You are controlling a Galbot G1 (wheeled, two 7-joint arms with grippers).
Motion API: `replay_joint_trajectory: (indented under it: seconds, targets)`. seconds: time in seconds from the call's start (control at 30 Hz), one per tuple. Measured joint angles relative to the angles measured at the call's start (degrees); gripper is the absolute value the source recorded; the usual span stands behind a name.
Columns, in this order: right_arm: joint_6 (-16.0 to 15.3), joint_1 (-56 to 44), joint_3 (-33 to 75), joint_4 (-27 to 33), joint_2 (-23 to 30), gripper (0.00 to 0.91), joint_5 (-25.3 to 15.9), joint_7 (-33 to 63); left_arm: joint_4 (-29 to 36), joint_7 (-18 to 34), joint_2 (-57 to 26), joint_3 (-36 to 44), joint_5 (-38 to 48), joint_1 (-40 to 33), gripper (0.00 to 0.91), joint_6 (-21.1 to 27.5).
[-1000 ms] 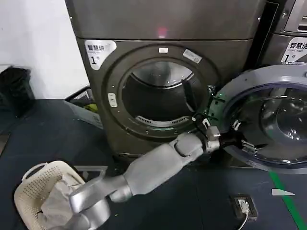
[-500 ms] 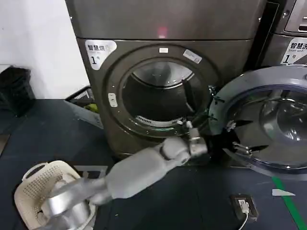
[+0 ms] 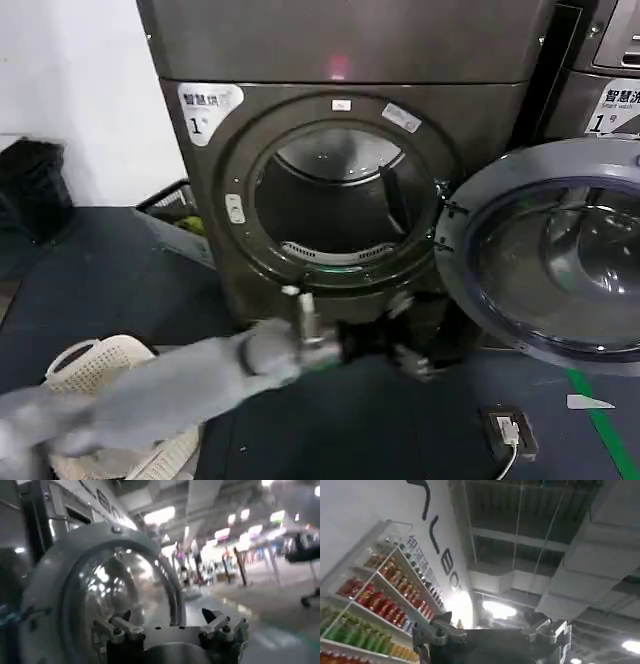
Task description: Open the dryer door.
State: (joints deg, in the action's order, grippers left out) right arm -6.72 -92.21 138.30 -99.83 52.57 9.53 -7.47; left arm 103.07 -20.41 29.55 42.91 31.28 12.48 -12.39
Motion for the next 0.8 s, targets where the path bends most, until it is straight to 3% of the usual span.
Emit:
replay_joint_trajectory:
  seconds: [0.13, 0.43, 0.8]
  targets:
    - [0.0, 0.8, -0.4, 0.4, -0.3, 0.907, -0.6, 0.1, -0.4, -2.6, -6.3, -2.4, -3.3, 2.2, 0.907, 1.5]
    - [0.1, 3.3, -2.9, 0.0, -0.4, 0.907, -1.8, 0.0, -1.2, -9.0, -19.2, -14.0, -18.2, 15.1, 0.907, 4.5]
    - [0.1, 4.0, -4.0, 1.0, -0.7, 0.907, -1.8, 0.0, -8.1, -17.6, -25.4, -18.2, -32.1, 18.3, 0.907, 0.8]
